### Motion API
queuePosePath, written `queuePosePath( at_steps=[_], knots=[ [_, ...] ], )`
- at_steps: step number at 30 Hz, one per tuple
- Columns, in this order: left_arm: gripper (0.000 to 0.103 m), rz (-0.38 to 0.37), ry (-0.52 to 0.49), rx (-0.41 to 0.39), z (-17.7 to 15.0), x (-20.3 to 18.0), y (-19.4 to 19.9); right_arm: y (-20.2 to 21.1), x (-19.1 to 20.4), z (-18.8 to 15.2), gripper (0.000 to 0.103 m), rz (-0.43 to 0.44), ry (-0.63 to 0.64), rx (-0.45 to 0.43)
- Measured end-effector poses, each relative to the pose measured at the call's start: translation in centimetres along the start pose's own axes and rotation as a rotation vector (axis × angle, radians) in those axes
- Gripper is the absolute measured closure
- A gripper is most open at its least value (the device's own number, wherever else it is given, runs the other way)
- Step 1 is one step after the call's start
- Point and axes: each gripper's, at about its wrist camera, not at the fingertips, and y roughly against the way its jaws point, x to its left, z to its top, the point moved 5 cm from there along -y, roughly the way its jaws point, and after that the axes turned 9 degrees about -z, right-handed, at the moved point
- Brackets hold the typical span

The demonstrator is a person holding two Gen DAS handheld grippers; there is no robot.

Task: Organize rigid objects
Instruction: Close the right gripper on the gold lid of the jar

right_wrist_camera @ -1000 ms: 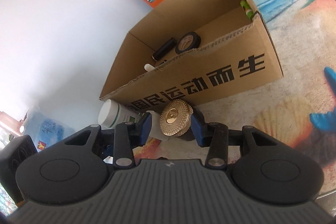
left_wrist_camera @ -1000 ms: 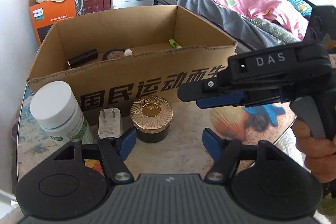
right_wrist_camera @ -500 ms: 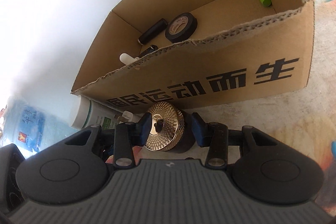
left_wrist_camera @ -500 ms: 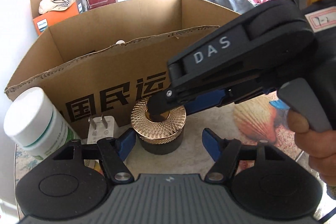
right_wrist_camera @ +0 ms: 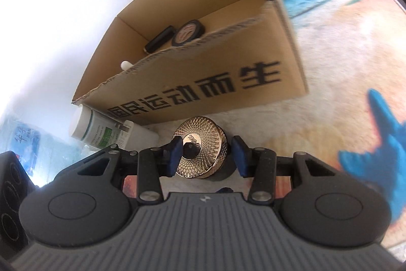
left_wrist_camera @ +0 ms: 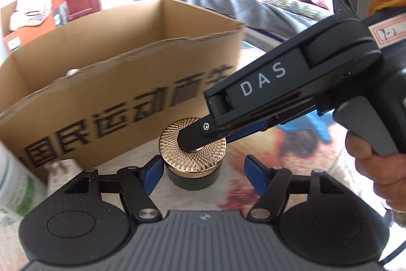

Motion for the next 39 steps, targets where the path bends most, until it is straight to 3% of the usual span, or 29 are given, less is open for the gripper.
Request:
queuePosePath(
  at_steps=[4,8,11,15,16,25,39],
  knots=[
    [0.034,-0.018,-0.012,-0.006,-0.1,-0.6,0.3,1.4,-1.6,-0.6,0.061,0.003,-0.053,-0.028],
    [0.035,0.023,-0.019,0.003,0.0,-0.2,0.1,2.3,-1.9,-0.6,0.061,-0.015,-0.053,-0.078],
    [0.037,0.061,-0.041,0.017,0.2,-0.1,-0.6,1.9,-1.7,-0.5,0.062,-0.003,-0.051,-0.077],
    [0.041,0.048,-0.015,0.046,1.2,-0.3,-2.1,0.8,-1.4,-0.5,0.063,-0.004,-0.063,-0.064],
    [0.046,0.044,-0.009,0.05,1.3,-0.3,-2.2,0.7,-1.3,-0.5,0.064,0.002,-0.07,-0.064],
    [0.046,0.037,0.066,0.08,0.7,0.3,-1.8,1.1,-0.8,-1.4,0.067,0.002,-0.067,-0.055],
    [0.046,0.05,0.082,0.088,1.1,0.4,-2.5,0.9,-1.0,-1.6,0.063,0.023,-0.104,-0.053]
  ],
)
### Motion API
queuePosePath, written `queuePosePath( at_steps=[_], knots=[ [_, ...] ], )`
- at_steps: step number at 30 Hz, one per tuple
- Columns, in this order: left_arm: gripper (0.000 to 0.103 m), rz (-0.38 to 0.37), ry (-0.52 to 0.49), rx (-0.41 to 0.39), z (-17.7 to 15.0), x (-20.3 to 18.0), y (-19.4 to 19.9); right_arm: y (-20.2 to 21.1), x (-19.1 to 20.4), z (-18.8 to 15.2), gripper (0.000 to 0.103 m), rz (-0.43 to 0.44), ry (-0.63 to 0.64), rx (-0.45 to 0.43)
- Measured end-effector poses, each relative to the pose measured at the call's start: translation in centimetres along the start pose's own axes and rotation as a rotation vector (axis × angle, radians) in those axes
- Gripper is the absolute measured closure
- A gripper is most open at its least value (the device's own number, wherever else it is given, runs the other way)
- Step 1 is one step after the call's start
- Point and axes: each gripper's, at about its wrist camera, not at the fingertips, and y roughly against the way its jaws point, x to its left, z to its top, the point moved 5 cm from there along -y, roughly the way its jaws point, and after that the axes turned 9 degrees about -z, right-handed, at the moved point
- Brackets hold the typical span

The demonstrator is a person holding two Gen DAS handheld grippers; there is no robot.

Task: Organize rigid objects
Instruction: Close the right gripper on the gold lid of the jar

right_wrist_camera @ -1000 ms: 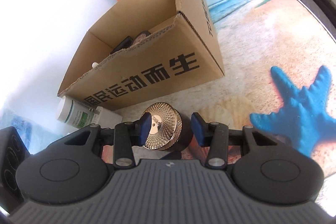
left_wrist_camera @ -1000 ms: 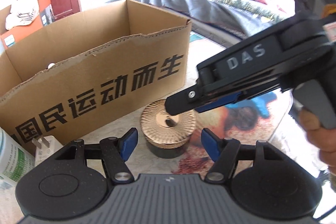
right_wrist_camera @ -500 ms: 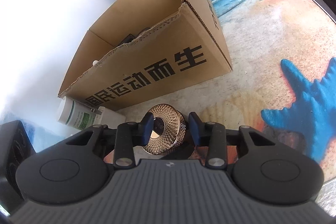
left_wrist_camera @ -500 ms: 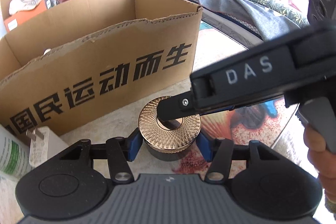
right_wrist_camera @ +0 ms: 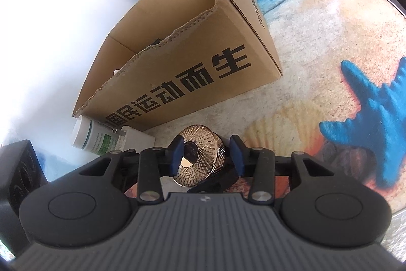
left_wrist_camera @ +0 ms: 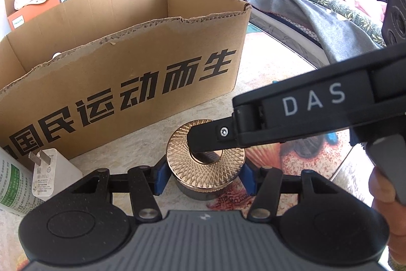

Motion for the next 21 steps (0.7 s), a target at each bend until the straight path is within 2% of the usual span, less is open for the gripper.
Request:
queuePosePath(
  at_steps=[21],
  knots=[
    [0.046,0.004,0.019,0.006,0.21,-0.1,-0.16,0.16,0.1,-0.21,0.062,0.006,-0.01,0.001]
  ],
)
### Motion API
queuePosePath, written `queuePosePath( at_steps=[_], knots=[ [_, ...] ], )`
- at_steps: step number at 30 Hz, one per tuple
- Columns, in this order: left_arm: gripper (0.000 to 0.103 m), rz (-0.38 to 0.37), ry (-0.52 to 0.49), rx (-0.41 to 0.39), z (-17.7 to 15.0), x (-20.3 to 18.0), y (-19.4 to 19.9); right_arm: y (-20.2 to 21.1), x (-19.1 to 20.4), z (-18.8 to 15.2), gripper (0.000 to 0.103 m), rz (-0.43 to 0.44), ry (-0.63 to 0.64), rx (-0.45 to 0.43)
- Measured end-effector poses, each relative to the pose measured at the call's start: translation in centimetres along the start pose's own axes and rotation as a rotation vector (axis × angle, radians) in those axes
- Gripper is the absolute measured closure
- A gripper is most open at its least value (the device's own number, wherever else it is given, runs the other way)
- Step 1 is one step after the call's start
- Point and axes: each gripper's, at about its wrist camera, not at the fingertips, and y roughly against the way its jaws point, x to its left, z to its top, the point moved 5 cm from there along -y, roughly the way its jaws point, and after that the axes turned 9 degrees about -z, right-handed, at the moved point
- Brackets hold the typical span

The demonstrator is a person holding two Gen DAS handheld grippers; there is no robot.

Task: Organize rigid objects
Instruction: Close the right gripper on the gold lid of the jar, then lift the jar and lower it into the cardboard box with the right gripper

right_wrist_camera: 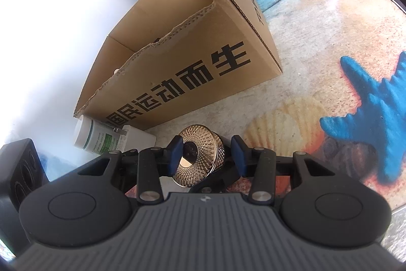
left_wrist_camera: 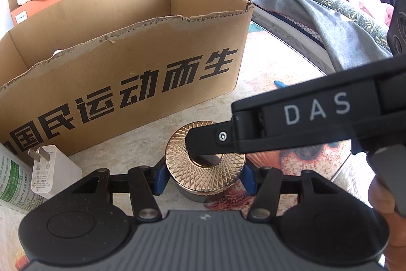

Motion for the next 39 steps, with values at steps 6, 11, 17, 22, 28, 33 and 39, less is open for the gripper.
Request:
queuePosePath(
  at_steps=[6,11,17,22,28,33,39],
  knots=[
    [0.046,0.002,0.002,-0.003,-0.2,0.2,0.3,0.0,0.0,0.0,0.062,0.006,0.002,0.0],
    [0.046,0.008,-0.001,-0.003,-0.5,0.3,0.3,-0.3,0.0,-0.1,0.062,0.012,-0.003,0.006],
    [0.046,0.013,0.001,-0.002,-0.5,0.2,0.2,-0.4,0.0,-0.1,0.061,0.02,-0.012,0.012],
    [0.046,0.015,0.005,0.01,-0.4,0.2,-0.2,-0.3,-0.1,0.0,0.061,0.021,-0.013,0.024],
    [0.046,0.028,-0.004,0.008,-0.4,-0.1,-0.4,-0.1,-0.2,-0.2,0.061,0.03,-0.016,0.027],
    [0.046,0.032,-0.003,0.011,-0.3,-0.2,-0.5,-0.1,-0.3,-0.3,0.061,0.035,-0.026,0.023],
    [0.046,0.037,0.002,-0.008,-0.3,-0.3,0.5,0.6,0.7,-0.5,0.061,0.034,-0.012,0.009]
  ],
)
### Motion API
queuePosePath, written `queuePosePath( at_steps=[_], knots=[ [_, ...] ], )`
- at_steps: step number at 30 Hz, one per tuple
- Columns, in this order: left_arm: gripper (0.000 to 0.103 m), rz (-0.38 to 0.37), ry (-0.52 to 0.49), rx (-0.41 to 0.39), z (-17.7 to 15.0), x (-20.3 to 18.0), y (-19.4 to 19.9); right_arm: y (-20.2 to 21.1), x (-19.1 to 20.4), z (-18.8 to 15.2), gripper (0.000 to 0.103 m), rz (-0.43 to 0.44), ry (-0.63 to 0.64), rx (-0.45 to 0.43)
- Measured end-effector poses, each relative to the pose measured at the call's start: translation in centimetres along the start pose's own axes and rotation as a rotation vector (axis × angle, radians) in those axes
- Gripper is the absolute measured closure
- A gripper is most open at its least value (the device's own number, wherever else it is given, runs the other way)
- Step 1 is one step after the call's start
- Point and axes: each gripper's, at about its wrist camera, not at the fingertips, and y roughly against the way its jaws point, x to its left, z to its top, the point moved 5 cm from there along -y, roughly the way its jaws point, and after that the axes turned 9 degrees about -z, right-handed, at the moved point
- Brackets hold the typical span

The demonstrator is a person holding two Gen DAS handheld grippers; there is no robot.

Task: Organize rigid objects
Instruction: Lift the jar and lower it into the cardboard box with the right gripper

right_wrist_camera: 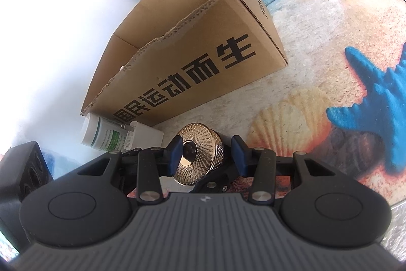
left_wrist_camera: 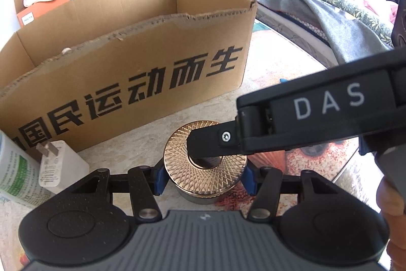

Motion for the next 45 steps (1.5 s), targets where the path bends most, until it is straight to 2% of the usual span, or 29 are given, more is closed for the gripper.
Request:
queuePosePath(
  at_steps=[4,9,15,19,25,32,39,45],
  knots=[
    [0.046,0.011,-0.004,-0.043,0.3,0.0,2.1,1.5,1.7,0.1,0.061,0.008,0.035,-0.031],
    [0.046,0.044,-0.019,-0.135,2.2,0.4,6.4,4.6,5.8,1.8,0.061,0.034,0.126,-0.104],
    [0.046,0.075,-0.011,-0.224,6.8,2.3,11.3,7.5,11.4,5.8,0.061,0.07,0.247,-0.185],
    [0.046,0.078,0.007,-0.227,10.7,3.9,12.1,7.6,13.5,9.8,0.06,0.081,0.285,-0.187],
    [0.046,0.037,0.106,-0.137,15.3,7.6,9.2,4.1,14.1,16.6,0.06,0.046,0.291,-0.082],
    [0.046,0.02,0.196,-0.004,17.9,11.0,2.2,-2.9,12.2,22.5,0.059,-0.016,0.26,0.09],
    [0.046,0.023,0.27,0.103,19.0,13.9,-3.5,-9.5,10.6,24.9,0.059,-0.073,0.274,0.209],
    [0.046,0.012,0.343,0.143,19.3,15.8,-5.9,-12.7,10.7,25.9,0.059,-0.117,0.335,0.252]
  ],
)
